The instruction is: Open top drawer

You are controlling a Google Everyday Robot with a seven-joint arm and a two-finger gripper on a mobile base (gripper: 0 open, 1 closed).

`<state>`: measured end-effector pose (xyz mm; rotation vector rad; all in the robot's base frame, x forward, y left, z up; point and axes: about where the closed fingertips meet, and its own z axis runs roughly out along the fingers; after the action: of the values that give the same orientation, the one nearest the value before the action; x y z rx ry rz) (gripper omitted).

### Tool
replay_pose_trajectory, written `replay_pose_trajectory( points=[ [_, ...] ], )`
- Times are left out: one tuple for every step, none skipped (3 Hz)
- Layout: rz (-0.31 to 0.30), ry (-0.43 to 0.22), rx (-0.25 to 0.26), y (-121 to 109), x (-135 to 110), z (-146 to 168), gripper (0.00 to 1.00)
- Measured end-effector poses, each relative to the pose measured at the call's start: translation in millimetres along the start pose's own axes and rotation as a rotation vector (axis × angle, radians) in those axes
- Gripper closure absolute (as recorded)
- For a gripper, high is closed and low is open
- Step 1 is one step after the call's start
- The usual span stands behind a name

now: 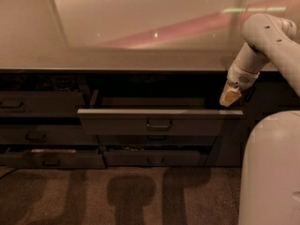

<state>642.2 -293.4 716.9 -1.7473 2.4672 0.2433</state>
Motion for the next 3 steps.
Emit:
replay_pose_trajectory(
  points=[
    [-0.024,-0.008,0.060,-0.1,0.2,2.7,1.00],
    [-0.129,-0.104,0.120,14.8,3.9,24.1,1.00],
    [-0.100,-0.105,0.140,15.1,-2.1,8.4,1.00]
  ],
)
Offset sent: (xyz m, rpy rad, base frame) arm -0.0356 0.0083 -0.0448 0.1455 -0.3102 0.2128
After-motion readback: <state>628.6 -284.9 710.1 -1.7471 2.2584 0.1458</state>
